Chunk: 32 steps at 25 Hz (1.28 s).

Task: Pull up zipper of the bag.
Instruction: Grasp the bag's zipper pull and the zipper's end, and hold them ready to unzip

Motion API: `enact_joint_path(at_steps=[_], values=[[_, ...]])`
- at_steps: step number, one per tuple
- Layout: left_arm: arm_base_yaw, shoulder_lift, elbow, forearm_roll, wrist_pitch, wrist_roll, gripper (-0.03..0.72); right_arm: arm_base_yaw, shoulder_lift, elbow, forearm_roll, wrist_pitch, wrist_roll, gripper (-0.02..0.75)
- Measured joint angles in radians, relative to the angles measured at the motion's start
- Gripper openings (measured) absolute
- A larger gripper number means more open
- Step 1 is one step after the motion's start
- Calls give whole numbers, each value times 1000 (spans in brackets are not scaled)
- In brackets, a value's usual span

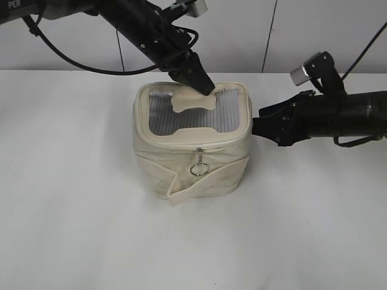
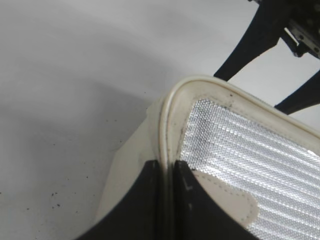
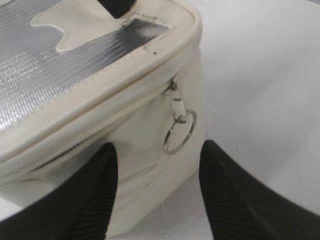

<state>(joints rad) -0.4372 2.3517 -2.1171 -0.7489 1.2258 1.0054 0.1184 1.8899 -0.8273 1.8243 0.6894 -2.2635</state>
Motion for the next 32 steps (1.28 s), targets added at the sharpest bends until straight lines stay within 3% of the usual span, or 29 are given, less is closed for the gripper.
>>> enact_joint_path(at_steps=[12, 17, 20, 22, 28, 32], values=[[0, 0, 0, 3, 0, 0, 47, 50, 90, -111, 3, -87, 38, 416], [0, 0, 0, 3, 0, 0, 47, 56, 104, -153, 2, -92, 50, 292], [0, 0, 0, 2, 0, 0, 47, 58, 104, -162, 2, -91, 58, 106], [0, 0, 0, 2, -1, 0, 47, 59, 104, -162, -18, -91, 102, 50], [0, 0, 0, 3, -1, -5, 45, 59, 87, -163, -245, -90, 380, 24], [0, 0, 0, 3, 0, -23, 45, 59, 13, -104, -304, -103, 463, 24]])
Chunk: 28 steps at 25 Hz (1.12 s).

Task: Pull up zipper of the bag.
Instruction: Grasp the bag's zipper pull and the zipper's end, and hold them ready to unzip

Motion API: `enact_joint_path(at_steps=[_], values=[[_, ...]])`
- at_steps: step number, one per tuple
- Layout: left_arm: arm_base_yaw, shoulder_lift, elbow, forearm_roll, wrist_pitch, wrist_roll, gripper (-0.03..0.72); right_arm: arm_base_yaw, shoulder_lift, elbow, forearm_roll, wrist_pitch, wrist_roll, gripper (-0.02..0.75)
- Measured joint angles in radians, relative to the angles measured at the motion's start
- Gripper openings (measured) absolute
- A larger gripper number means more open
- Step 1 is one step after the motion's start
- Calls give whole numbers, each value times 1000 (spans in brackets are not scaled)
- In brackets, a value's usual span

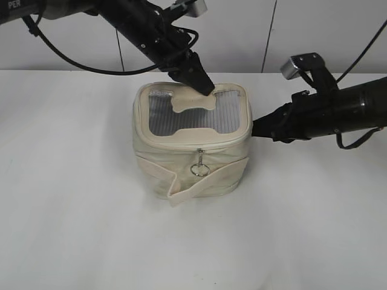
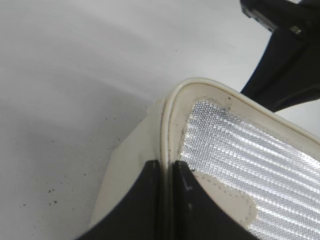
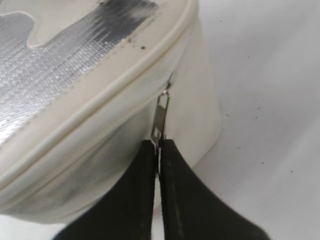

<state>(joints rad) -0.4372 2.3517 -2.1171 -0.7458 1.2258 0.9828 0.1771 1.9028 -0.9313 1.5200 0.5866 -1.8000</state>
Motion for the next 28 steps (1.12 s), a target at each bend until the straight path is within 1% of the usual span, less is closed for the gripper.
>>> enact_joint_path(at_steps=[11, 16, 18, 20, 21, 23, 26, 28], values=[[-1, 0, 0, 2, -3, -50, 44, 0, -215, 239, -22, -14, 72, 21], [-1, 0, 0, 3, -7, -70, 44, 1, -256, 303, -39, 55, 79, 20], [-1, 0, 0, 3, -7, -71, 44, 1, -261, 305, -15, 62, 81, 20], [-1, 0, 0, 3, -7, -73, 44, 1, -261, 305, 42, 17, 83, 27], [-1, 0, 0, 3, -7, -73, 44, 1, -261, 302, 74, -20, 78, 52], [-1, 0, 0, 3, -7, -74, 44, 1, -260, 288, 104, -76, 57, 159], [-1, 0, 0, 3, -7, -74, 44, 1, -244, 261, 136, -101, 0, 408], [-1, 0, 0, 3, -7, -74, 44, 1, -214, 238, 159, -101, -40, 479]])
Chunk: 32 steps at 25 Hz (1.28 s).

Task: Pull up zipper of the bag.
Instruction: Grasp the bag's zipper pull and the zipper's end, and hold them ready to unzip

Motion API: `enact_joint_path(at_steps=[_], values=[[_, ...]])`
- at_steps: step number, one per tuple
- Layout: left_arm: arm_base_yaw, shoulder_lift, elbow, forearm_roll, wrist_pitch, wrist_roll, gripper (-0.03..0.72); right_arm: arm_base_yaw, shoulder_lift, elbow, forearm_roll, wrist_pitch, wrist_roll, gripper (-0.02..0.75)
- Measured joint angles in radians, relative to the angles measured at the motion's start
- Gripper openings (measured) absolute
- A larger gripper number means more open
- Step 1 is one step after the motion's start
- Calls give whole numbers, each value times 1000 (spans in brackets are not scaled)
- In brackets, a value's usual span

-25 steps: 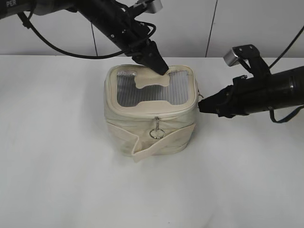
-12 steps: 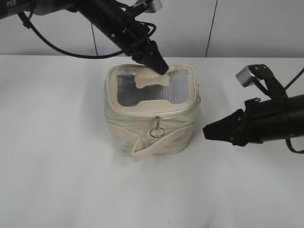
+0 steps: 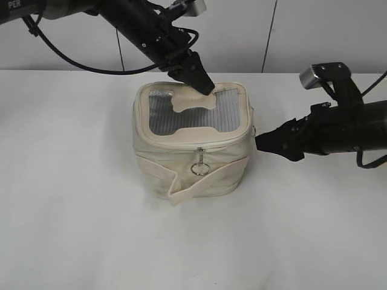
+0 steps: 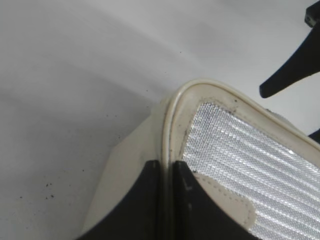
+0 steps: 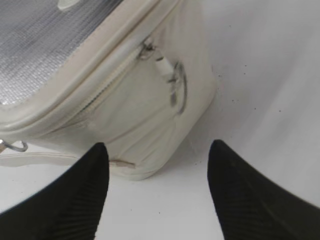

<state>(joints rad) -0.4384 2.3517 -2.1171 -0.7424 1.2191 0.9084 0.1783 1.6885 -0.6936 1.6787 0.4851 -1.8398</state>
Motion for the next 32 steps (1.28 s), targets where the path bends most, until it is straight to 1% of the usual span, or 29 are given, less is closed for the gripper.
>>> enact_joint_path(at_steps=[1, 4, 11, 15, 17, 20, 21, 23, 25, 26, 28, 32], values=[[0, 0, 0, 0, 0, 0, 44, 0, 16, -13, 5, 1, -17, 491], [0, 0, 0, 0, 0, 0, 44, 0, 77, -53, 27, 7, -43, 495], [0, 0, 0, 1, 0, 0, 44, 0, 199, -156, 51, 57, -51, 482], [0, 0, 0, 1, 0, 0, 44, 0, 233, -187, 82, 58, -51, 479], [0, 0, 0, 1, 0, 0, 44, 0, 241, -196, 87, 58, -52, 464], [0, 0, 0, 1, 0, 0, 44, 0, 260, -214, 94, 66, -53, 407], [0, 0, 0, 1, 0, 0, 44, 0, 269, -221, 94, 71, -54, 378], [0, 0, 0, 1, 0, 0, 44, 0, 282, -232, 95, 82, -54, 286], [0, 0, 0, 1, 0, 0, 44, 0, 285, -238, 96, 95, -55, 132], [0, 0, 0, 1, 0, 0, 44, 0, 285, -239, 96, 99, -55, 86], [0, 0, 0, 1, -1, 0, 44, 0, 285, -242, 97, 106, -55, 44], [0, 0, 0, 1, -1, 0, 44, 0, 273, -228, 94, 106, -56, 22]])
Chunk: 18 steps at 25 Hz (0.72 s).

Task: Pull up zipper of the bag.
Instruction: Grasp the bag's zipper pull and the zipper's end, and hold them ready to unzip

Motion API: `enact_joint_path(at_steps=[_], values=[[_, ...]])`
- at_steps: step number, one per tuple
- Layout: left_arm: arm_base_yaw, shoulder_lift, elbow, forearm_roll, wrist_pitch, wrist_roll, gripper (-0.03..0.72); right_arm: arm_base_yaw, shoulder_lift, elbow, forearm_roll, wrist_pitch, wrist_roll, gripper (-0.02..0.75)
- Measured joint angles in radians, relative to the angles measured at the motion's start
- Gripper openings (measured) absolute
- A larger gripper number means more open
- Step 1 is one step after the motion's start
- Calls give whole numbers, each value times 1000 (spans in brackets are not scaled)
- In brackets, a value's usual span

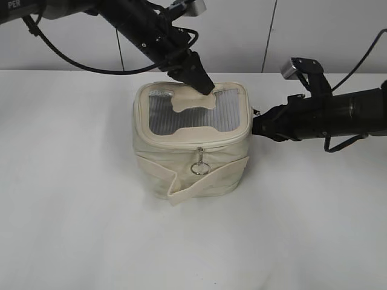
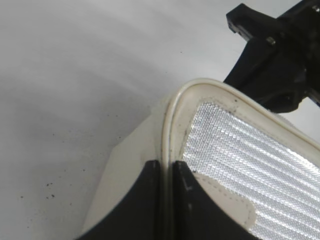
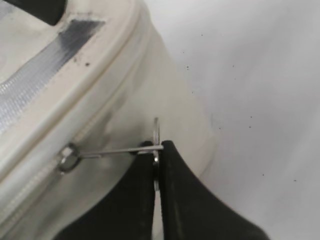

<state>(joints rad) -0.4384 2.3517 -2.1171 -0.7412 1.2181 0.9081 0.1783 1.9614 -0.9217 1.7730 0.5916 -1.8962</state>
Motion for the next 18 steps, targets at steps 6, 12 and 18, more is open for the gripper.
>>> enact_joint_path(at_steps=[6, 12, 18], values=[[0, 0, 0, 1, 0, 0, 44, 0, -73, 76, -12, -13, 1, 21], [0, 0, 0, 1, 0, 0, 44, 0, -115, 143, -110, -32, 50, 21], [0, 0, 0, 1, 1, 0, 44, 0, -181, 229, -148, -31, 69, 21]])
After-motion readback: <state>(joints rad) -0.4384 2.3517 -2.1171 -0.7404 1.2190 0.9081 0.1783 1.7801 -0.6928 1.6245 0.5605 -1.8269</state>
